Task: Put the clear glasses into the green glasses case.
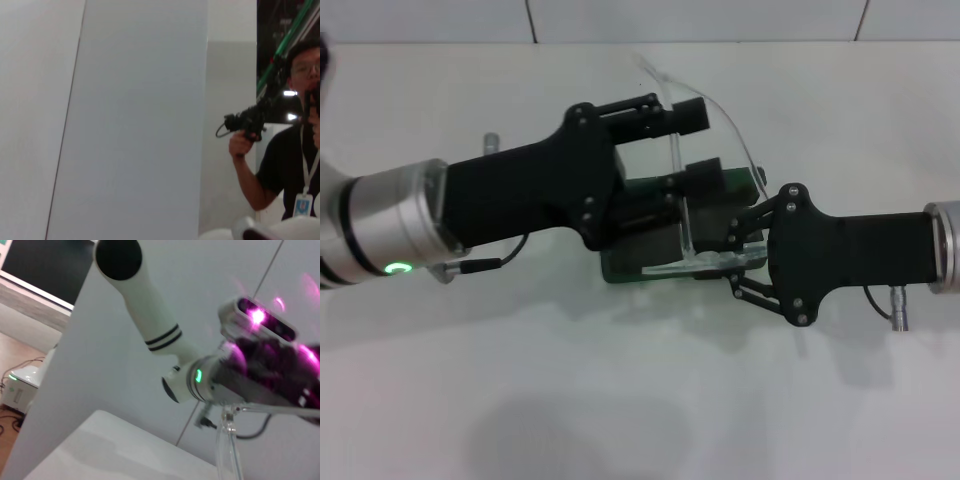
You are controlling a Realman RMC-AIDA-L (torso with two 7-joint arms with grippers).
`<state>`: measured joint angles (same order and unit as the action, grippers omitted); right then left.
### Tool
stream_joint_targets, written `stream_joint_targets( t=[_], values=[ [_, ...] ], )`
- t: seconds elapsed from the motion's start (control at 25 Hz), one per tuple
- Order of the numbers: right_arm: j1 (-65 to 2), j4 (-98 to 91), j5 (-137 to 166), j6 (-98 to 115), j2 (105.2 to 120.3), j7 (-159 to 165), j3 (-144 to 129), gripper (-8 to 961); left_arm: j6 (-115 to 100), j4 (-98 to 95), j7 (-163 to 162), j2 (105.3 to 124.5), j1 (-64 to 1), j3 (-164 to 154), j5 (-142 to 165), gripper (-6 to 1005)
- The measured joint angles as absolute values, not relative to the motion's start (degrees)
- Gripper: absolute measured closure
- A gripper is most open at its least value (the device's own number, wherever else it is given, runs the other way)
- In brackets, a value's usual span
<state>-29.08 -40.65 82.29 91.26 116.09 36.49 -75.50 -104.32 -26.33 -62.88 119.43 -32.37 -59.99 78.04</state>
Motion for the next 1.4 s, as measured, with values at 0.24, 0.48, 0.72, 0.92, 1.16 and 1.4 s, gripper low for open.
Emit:
stream_joint_targets(
  t=[0.24, 0.48, 0.72, 0.92, 1.16, 1.4],
  values=[
    [-28.91, -40.94, 80.34, 93.65, 116.07, 35.77, -75.75, 832, -102.81, -24.13, -64.82, 119.34, -34.28, -60.09, 79.75, 438],
    [-28.67, -40.79, 78.54, 94.12, 116.04, 33.7, -75.73, 833, -102.6, -24.54, -71.48, 119.33, -34.94, -60.12, 81.17, 437],
    [-28.53, -40.69, 77.89, 94.21, 116.08, 33.41, -75.76, 833, -101.81, -24.59, -74.83, 119.36, -35.33, -60.14, 83.83, 437],
    [-28.49, -40.69, 77.78, 94.22, 116.1, 33.4, -75.76, 834, -101.16, -24.41, -76.46, 119.36, -35.72, -60.19, 84.79, 438],
    [-28.28, -40.61, 78.15, 94.32, 115.9, 33.4, -75.89, 832, -102.01, -25.61, -78.97, 118.41, -35.27, -58.71, 83.85, 437],
    [-27.89, -41.61, 81.29, 98.43, 115.44, 33.4, -76.34, 828, -101.84, -25.76, -79.66, 116.58, -34.52, -58.54, 82.53, 437]
  ],
)
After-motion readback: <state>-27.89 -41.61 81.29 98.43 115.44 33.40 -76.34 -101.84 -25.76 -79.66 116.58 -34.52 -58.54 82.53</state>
